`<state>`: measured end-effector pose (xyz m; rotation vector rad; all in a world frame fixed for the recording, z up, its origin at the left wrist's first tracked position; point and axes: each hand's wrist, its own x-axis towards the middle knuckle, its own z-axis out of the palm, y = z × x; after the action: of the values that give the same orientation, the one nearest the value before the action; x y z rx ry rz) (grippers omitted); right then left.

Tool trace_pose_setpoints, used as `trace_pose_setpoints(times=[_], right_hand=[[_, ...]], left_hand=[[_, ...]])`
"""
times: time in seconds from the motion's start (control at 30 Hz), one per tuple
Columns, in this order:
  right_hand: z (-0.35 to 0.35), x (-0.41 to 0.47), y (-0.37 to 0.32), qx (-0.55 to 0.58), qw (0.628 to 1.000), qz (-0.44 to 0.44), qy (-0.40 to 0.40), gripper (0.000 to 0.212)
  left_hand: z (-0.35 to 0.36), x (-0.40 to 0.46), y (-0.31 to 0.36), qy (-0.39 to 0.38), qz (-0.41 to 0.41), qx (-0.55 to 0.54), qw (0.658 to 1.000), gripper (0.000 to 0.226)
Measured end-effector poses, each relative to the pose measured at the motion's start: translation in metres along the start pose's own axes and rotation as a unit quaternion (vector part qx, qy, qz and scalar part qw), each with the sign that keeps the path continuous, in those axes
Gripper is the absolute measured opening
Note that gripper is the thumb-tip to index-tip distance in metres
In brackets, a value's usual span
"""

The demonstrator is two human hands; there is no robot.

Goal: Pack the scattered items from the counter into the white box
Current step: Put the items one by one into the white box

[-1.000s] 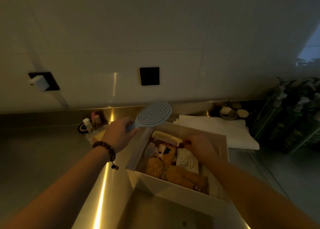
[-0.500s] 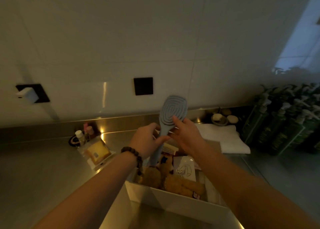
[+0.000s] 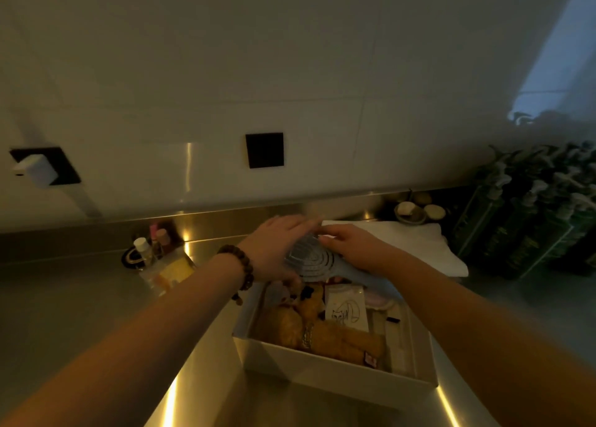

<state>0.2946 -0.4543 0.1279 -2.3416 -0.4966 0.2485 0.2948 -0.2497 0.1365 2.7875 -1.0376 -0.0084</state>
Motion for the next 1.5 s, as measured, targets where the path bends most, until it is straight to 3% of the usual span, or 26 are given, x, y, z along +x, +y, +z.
trace_pose_setpoints(times=[0.17, 0.3, 0.37, 0.47, 0.63, 0.93, 1.13, 1.27, 1.4, 1.5], right_hand=[[0.003, -0.002, 0.011, 0.004, 0.998, 0.033, -0.046, 0.039], [0.009, -0.015, 0.030, 0.068, 0.990, 0.066, -0.105, 0.069], [0.018, -0.017, 0.042, -0.002, 0.996, 0.064, -0.055, 0.064], [0.032, -0.017, 0.052, -0.089, 0.993, 0.072, 0.023, 0.037], [0.048, -0.017, 0.060, -0.192, 0.978, 0.059, 0.047, 0.032], [0.046, -0.018, 0.052, -0.174, 0.979, 0.094, 0.057, 0.041], [0.037, -0.026, 0.028, -0.137, 0.979, 0.074, 0.132, 0.036], [0.038, -0.017, 0.006, -0.111, 0.979, 0.032, 0.166, 0.034], [0.056, 0.008, -0.019, -0.106, 0.981, -0.034, 0.159, 0.031], [0.082, 0.028, -0.045, -0.079, 0.985, -0.073, 0.136, 0.031]], left_hand=[[0.020, 0.007, -0.003, -0.032, -0.017, -0.046, 0.998, 0.094], [0.038, 0.012, -0.009, -0.044, -0.036, -0.052, 0.997, 0.084], [0.046, 0.016, -0.012, -0.039, -0.053, -0.042, 0.997, 0.070], [0.056, 0.021, -0.013, -0.030, -0.068, -0.026, 0.997, 0.057], [0.063, 0.021, -0.013, -0.035, -0.068, -0.015, 0.997, 0.070], [0.059, 0.016, -0.011, -0.043, -0.085, -0.046, 0.994, 0.065], [0.045, -0.011, -0.013, 0.049, -0.105, -0.088, 0.989, 0.055], [0.035, -0.050, -0.020, 0.132, -0.175, -0.083, 0.972, 0.059], [0.037, -0.100, -0.036, 0.138, -0.293, -0.051, 0.945, 0.062], [0.040, -0.137, -0.052, 0.145, -0.338, -0.048, 0.929, 0.062]])
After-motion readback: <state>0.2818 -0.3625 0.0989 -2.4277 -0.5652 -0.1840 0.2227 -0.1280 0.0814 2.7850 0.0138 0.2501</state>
